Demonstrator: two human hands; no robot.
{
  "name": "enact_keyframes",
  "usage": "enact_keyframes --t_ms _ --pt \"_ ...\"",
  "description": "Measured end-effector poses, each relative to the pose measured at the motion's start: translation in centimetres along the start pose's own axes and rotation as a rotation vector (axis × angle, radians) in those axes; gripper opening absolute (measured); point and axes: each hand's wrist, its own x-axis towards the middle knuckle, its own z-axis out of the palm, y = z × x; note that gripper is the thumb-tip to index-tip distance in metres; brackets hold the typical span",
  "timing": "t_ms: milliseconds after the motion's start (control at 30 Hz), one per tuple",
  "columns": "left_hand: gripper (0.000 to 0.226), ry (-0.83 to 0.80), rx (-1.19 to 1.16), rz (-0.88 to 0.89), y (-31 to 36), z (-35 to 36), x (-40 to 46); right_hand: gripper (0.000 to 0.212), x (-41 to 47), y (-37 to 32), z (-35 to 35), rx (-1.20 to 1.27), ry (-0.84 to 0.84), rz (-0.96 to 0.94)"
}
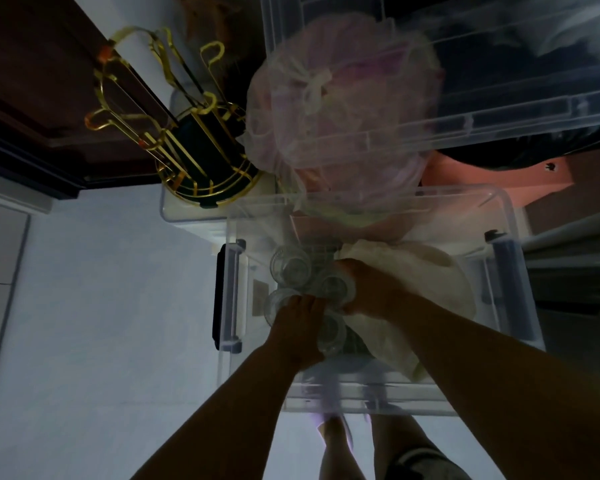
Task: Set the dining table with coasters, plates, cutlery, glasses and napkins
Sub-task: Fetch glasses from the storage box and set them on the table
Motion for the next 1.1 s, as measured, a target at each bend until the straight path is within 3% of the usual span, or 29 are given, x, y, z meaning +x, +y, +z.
enact_keyframes --t_ms 67,233,467,833,933,1100 --pt "0.104 0.015 0.051 0.074 -1.0 0.2 0.0 0.093 -0.1 0.2 -0.4 -0.045 -0.026 -0.041" --pt "0.108 0.029 0.150 0.157 -1.7 0.3 0.4 0.107 0.7 1.1 -0.1 -0.041 -0.127 -0.069" --pt "0.107 0.054 0.267 0.171 -0.9 0.2 0.4 0.105 1.4 1.6 -0.2 -0.118 -0.090 -0.142" --pt "0.108 0.179 0.126 0.207 1.1 -1.0 1.2 0.089 -1.9 3.2 -2.6 0.094 0.274 -0.075" --pt "0.097 0.267 0.047 0.201 2.3 -2.3 0.8 0.096 -4.4 2.8 -4.3 0.155 0.361 -0.049" --pt "0.075 0.430 -0.026 0.147 4.9 -5.4 -1.0 0.082 -8.5 1.8 -7.6 0.338 0.505 -0.039"
